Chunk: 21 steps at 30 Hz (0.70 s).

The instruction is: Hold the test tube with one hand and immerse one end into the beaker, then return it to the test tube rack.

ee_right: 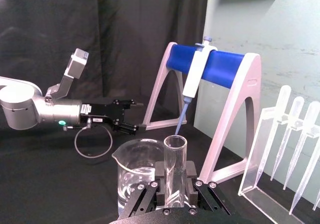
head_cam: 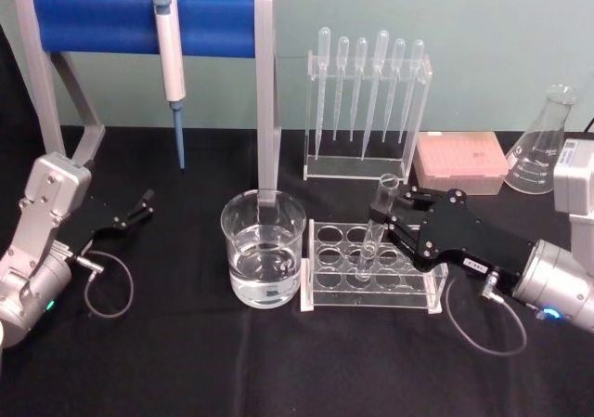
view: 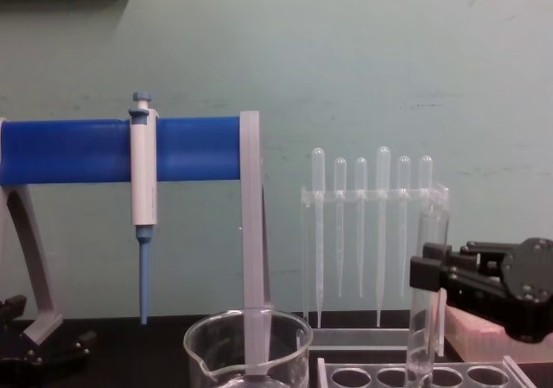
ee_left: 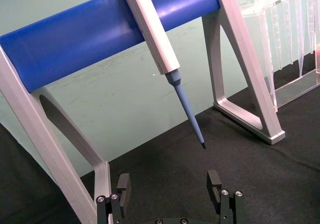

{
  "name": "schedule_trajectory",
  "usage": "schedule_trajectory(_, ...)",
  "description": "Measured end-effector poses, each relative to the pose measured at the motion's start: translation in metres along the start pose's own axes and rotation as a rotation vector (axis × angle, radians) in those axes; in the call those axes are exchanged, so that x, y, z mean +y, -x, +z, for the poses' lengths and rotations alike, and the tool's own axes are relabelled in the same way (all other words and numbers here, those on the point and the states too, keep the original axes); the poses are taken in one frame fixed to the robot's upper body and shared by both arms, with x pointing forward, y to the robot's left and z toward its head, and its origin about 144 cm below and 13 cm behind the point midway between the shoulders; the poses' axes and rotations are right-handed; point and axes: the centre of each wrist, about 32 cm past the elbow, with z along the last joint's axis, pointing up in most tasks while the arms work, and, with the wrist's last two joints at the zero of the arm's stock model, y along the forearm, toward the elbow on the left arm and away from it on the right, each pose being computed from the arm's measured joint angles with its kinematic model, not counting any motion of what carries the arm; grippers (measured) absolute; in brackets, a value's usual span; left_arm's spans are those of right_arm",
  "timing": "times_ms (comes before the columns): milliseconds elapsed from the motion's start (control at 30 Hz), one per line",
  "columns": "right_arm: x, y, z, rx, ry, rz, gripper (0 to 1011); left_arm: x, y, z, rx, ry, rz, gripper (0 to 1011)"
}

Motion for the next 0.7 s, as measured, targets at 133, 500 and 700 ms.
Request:
schedule_trajectory(133, 0.000, 0.001, -0.006, -0.001, 0.007, -0.001, 242, 0.000, 0.000, 0.000, 0.000, 0.000, 0.000, 1000)
schedule_trajectory(500, 0.003, 0.003, -0.019, 0.007, 0.034, -0.005, 242, 0.000, 0.000, 0.000, 0.000, 0.000, 0.000, 1000)
schedule_trajectory(700, 0.003, 0.003, -0.020, 0.009, 0.034, -0.006, 242, 0.000, 0.000, 0.000, 0.000, 0.000, 0.000, 1000)
